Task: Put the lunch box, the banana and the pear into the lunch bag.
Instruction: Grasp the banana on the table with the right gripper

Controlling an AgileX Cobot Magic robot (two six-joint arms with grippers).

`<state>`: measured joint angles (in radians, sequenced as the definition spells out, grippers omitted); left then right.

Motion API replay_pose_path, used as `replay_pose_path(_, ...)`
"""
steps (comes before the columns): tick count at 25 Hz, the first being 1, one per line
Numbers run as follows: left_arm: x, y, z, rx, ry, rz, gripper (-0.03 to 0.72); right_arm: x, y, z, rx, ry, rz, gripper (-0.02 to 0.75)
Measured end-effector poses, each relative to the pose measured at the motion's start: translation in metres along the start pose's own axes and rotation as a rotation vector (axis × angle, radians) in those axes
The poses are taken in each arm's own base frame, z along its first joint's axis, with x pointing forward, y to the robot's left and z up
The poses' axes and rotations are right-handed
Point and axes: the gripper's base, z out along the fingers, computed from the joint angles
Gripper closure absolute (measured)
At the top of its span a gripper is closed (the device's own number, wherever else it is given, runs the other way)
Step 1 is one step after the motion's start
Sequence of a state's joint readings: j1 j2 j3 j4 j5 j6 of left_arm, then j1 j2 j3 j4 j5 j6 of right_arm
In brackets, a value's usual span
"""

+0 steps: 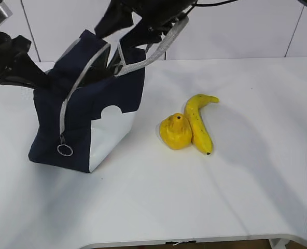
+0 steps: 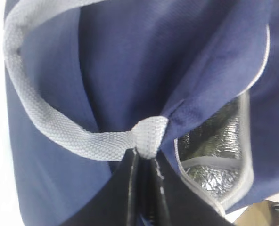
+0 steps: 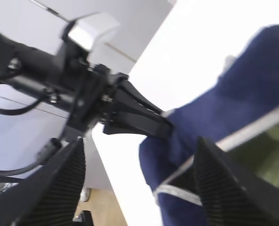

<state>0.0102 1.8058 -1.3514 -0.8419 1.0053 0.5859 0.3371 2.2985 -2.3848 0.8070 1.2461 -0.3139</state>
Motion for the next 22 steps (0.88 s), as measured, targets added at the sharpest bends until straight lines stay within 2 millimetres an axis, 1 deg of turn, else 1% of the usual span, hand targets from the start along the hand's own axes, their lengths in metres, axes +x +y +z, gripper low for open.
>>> replay_pose_path(2, 0.000, 0.001, 0.001, 0.000, 0.002, -0.004, 0.691, -0.004, 0.010, -0.002, -0.092, -0.035, -0.004, 0.159)
replay_pose_path(4, 0.000, 0.001, 0.001, 0.000, 0.002, -0.006, 0.691, -0.006, 0.017, -0.003, -0.160, -0.060, -0.007, 0.159)
replay_pose_path(10, 0.000, 0.001, 0.001, -0.001, 0.001, -0.006, 0.691, -0.010, 0.026, -0.005, -0.267, -0.110, -0.031, 0.159)
replay_pose_path(12, 0.000, 0.001, 0.001, -0.001, 0.001, -0.006, 0.691, -0.011, 0.028, -0.007, -0.270, -0.116, -0.045, 0.159)
replay_pose_path(14, 0.000, 0.001, 0.000, -0.002, 0.000, -0.007, 0.691, -0.010, 0.028, -0.011, -0.206, -0.098, -0.064, 0.159)
replay_pose_path(16, 0.000, 0.003, -0.001, -0.001, 0.001, -0.011, 0.692, -0.009, 0.026, -0.019, -0.090, -0.070, -0.083, 0.159)
replay_pose_path(22, 0.000, 0.012, -0.008, -0.007, -0.006, -0.034, 0.692, -0.010, 0.035, -0.058, 0.190, -0.060, -0.105, 0.159)
